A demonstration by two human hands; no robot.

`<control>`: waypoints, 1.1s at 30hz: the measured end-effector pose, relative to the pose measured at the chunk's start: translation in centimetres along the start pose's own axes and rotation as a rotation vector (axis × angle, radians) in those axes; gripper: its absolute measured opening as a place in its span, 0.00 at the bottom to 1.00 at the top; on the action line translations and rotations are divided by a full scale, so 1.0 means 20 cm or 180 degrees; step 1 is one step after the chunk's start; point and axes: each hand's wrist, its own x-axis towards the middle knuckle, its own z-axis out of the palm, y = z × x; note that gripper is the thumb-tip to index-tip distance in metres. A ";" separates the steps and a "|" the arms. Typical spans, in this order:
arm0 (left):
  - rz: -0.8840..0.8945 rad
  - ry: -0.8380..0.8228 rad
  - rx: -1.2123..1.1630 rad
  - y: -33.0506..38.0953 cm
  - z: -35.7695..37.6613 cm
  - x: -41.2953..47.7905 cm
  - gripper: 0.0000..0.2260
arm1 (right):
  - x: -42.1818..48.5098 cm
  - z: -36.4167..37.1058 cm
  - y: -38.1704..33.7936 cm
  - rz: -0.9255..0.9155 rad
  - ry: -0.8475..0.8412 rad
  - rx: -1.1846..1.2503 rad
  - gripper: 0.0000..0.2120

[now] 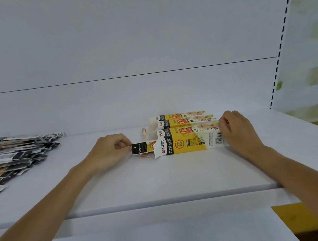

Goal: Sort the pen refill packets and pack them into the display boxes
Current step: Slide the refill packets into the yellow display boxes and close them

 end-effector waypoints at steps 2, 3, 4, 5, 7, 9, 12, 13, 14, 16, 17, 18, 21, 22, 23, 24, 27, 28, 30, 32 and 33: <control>0.0141 0.0204 -0.0179 0.02 0.03 0.00 0.08 | 0.00 0.00 0.00 0.0028 0.0007 0.0075 0.07; 0.0158 0.0251 -0.0252 0.05 0.05 0.01 0.09 | 0.00 0.00 -0.01 0.0027 0.0020 0.0098 0.07; 0.0177 0.0252 -0.0251 0.07 0.07 0.02 0.09 | -0.01 -0.01 -0.01 -0.0002 0.0035 0.0102 0.07; 0.0200 0.0187 -0.0184 0.10 0.09 0.03 0.09 | -0.01 -0.01 -0.01 -0.0033 0.0038 0.0089 0.06; 0.0310 -0.0093 -0.0001 0.16 0.14 0.04 0.09 | -0.01 -0.01 -0.01 -0.0075 0.0023 0.0085 0.07; 0.0433 -0.0227 0.0050 0.20 0.18 0.04 0.12 | -0.01 -0.01 -0.01 -0.0066 0.0027 0.0129 0.07; 0.0475 0.0201 -0.0066 0.18 0.19 0.03 0.11 | -0.01 -0.01 0.00 -0.0070 0.0007 0.0149 0.07; 0.0445 0.0295 0.0021 0.16 0.18 0.02 0.09 | -0.01 -0.01 0.00 -0.0052 0.0009 0.0173 0.07; 0.0403 0.0327 0.0162 0.14 0.18 0.02 0.07 | -0.01 -0.01 0.00 -0.0032 0.0010 0.0207 0.07; 0.0332 0.0396 0.0450 0.10 0.17 0.02 0.05 | -0.01 -0.01 0.00 0.0001 -0.0002 0.0266 0.07; 0.0339 0.0429 0.0577 0.08 0.16 0.02 0.06 | -0.01 -0.02 0.00 0.0022 -0.0013 0.0285 0.07; 0.0381 0.0438 0.0698 0.07 0.16 0.02 0.08 | -0.01 -0.02 -0.01 0.0039 -0.0021 0.0298 0.08; 0.0686 0.0054 0.0920 0.08 0.17 0.02 0.13 | -0.01 -0.02 -0.01 0.0044 -0.0015 0.0305 0.08; 0.0772 -0.0200 0.0830 0.09 0.18 0.01 0.14 | -0.01 -0.02 -0.01 0.0043 -0.0018 0.0295 0.08; 0.0833 -0.0470 0.0616 0.11 0.19 0.01 0.15 | -0.01 -0.02 -0.01 0.0044 -0.0022 0.0279 0.08; 0.0871 -0.0678 0.0242 0.12 0.20 0.00 0.17 | -0.01 -0.02 -0.01 0.0047 -0.0018 0.0266 0.08; 0.0775 -0.0056 -0.0589 0.11 0.20 0.00 0.14 | -0.01 -0.02 -0.01 0.0002 -0.0032 0.0203 0.08; 0.0677 0.0301 -0.0382 0.09 0.19 0.01 0.15 | -0.01 -0.02 -0.01 -0.0026 -0.0041 0.0179 0.08; 0.0596 0.0334 0.0314 0.05 0.17 0.02 0.16 | -0.01 -0.01 0.00 0.0000 -0.0013 0.0209 0.07; 0.0887 -0.0080 0.0886 0.07 0.18 0.02 0.22 | -0.01 -0.01 0.00 0.0033 0.0001 0.0259 0.07; 0.1074 -0.0229 0.1067 0.09 0.19 0.01 0.27 | -0.01 -0.01 0.00 0.0044 -0.0009 0.0278 0.07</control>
